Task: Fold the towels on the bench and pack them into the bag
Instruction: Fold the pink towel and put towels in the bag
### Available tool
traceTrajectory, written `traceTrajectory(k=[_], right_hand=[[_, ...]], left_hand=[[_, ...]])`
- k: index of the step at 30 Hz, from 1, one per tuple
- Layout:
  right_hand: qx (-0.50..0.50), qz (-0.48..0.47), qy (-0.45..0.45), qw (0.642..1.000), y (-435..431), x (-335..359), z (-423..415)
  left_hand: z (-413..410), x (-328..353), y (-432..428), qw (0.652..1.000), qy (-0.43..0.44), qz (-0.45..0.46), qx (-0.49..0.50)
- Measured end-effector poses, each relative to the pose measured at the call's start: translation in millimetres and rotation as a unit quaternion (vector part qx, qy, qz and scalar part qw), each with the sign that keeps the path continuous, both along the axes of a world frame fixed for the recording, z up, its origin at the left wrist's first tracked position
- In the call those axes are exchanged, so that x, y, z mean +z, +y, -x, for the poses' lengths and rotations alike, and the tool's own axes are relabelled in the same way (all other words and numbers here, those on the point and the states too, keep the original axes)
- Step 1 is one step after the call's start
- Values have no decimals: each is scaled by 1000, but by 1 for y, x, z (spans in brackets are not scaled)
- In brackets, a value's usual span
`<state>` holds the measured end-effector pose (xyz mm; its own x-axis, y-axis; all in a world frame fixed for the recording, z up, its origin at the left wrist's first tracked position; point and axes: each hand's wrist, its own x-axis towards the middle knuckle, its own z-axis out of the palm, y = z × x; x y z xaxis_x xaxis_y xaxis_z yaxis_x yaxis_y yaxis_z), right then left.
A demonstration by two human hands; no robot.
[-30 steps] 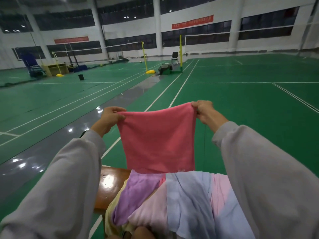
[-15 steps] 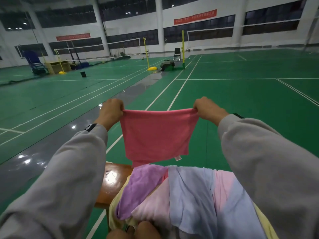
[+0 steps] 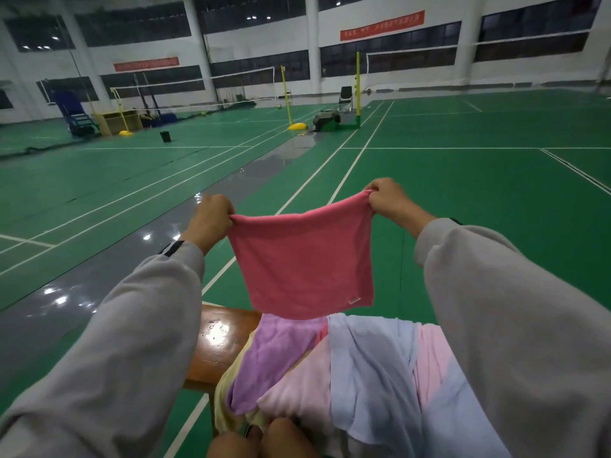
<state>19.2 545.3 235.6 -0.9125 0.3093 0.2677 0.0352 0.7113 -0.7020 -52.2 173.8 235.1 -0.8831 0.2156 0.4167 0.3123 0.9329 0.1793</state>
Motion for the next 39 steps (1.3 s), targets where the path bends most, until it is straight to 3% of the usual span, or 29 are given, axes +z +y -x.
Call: traceTrajectory(k=[4, 8, 16, 24, 27, 31, 34, 36, 39], right_hand=[[67, -117, -49, 990, -6, -1, -3], [125, -296, -106, 941, -10, -12, 0], [55, -382, -69, 920, -29, -7, -1], [14, -440, -65, 896, -36, 0, 3], [13, -394, -80, 916, -31, -6, 5], [23, -203, -92, 975, -19, -20, 17], [17, -81, -92, 992, -15, -30, 28], [4, -1, -84, 996, -16, -35, 35], [-43, 159, -46, 985, -16, -46, 52]], left_hand=[[-3, 2, -8, 999, 17, -11, 34], [-1, 5, -12, 999, 26, -16, 38], [0, -3, -31, 998, -41, -27, 49], [5, -19, -33, 996, -55, -52, 39], [8, -23, -31, 995, -59, -62, 42], [15, -30, -32, 994, -57, -79, 55], [21, -38, -36, 980, -72, -176, 58], [22, -44, -33, 945, -112, -304, 39], [25, -48, -26, 865, -142, -481, 16]])
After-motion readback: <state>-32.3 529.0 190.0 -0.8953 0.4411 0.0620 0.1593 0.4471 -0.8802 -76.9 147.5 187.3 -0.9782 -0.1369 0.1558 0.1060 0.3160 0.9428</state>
